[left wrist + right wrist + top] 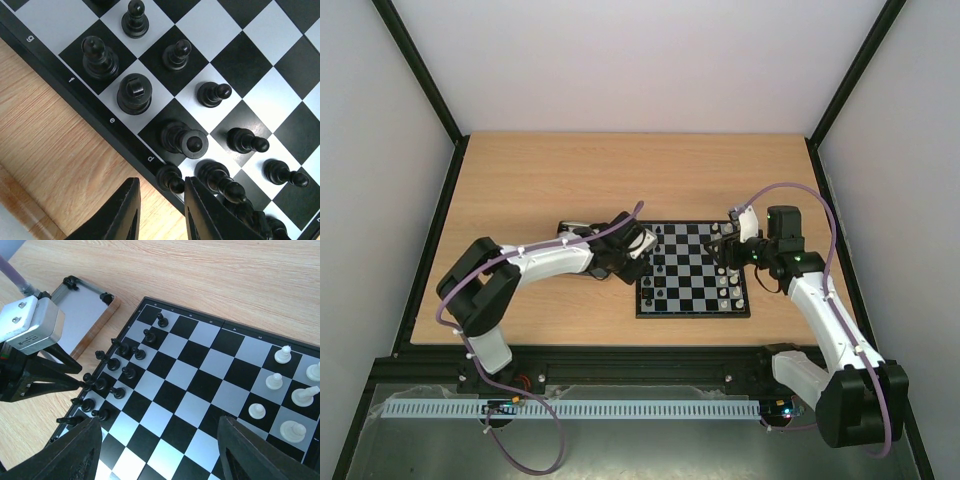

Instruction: Set up the chess pieces on the board

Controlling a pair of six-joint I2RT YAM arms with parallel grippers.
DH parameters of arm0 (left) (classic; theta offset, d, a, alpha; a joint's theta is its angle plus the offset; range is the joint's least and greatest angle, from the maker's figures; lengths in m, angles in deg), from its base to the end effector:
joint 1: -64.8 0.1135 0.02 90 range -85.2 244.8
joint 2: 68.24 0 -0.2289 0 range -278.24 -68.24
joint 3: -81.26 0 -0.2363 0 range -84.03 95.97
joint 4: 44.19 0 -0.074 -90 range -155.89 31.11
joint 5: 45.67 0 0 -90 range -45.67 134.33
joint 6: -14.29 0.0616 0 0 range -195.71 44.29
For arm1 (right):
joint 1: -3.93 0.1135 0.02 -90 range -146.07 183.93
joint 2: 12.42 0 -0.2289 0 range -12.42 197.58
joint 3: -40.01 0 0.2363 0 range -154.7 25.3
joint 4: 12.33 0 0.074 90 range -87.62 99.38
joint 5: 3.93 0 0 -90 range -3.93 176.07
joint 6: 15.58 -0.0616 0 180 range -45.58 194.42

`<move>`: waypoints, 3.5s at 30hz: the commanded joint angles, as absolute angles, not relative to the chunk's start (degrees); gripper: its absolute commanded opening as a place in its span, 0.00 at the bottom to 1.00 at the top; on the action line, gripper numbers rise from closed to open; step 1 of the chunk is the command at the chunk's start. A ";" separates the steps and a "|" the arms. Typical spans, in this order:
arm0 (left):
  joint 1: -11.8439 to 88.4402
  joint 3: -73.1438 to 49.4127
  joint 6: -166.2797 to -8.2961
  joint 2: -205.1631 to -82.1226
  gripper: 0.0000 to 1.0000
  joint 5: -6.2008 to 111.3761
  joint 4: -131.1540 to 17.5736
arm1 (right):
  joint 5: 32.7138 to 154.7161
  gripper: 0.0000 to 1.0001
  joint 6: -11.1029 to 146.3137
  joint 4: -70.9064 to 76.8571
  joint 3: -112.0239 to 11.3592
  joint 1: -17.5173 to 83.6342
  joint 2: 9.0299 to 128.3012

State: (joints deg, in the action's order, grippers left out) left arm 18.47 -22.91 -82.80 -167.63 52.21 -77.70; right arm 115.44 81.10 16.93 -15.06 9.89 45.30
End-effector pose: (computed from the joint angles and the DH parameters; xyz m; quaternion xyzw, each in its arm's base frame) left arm 0.2337 -0.2571 0.1316 0.3396 0.8946 -0.1860 0.2230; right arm 0.2377 0.0552 0.2286 -0.2154 0.8270 0.2187 0.4710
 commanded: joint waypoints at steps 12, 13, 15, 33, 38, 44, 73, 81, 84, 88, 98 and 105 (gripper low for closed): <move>18.21 -21.14 -82.65 -169.61 0.24 49.68 -77.95 | 116.55 0.64 81.98 16.18 -14.05 9.62 44.63; 18.15 -21.09 -82.70 -169.58 0.24 49.69 -77.77 | 116.53 0.64 81.99 16.16 -14.02 9.63 44.63; 18.14 -20.99 -82.74 -169.62 0.23 49.71 -77.41 | 116.57 0.64 81.98 16.18 -14.06 9.62 44.55; 18.20 -20.75 -82.73 -170.21 0.18 50.63 -75.01 | 116.30 0.64 82.07 15.94 -13.72 9.62 44.45; 18.18 -20.82 -82.66 -170.54 0.14 51.05 -74.39 | 116.06 0.64 82.07 15.87 -13.63 9.64 44.36; 18.08 -20.97 -82.74 -170.76 0.09 51.09 -74.20 | 115.98 0.64 82.02 15.82 -13.61 9.64 44.28; 15.19 -22.16 -82.92 -159.37 0.06 49.28 -81.94 | 116.13 0.63 82.09 15.81 -13.46 9.62 43.82; 7.27 -22.85 -82.72 -157.98 0.07 51.09 -81.27 | 115.98 0.63 82.07 15.83 -13.41 9.62 43.83; 4.45 -22.36 -82.51 -160.29 0.07 51.07 -81.29 | 115.87 0.63 81.98 15.81 -13.45 9.62 43.86; 2.10 -21.92 -82.12 -163.46 0.07 50.47 -80.84 | 115.86 0.63 82.03 15.81 -13.40 9.60 43.83; 1.64 -21.44 -82.04 -167.79 0.07 48.72 -79.49 | 115.76 0.63 82.11 15.78 -13.37 9.59 43.83; 2.10 -20.85 -82.30 -169.84 0.07 48.80 -78.34 | 115.76 0.63 82.24 15.81 -13.36 9.55 43.92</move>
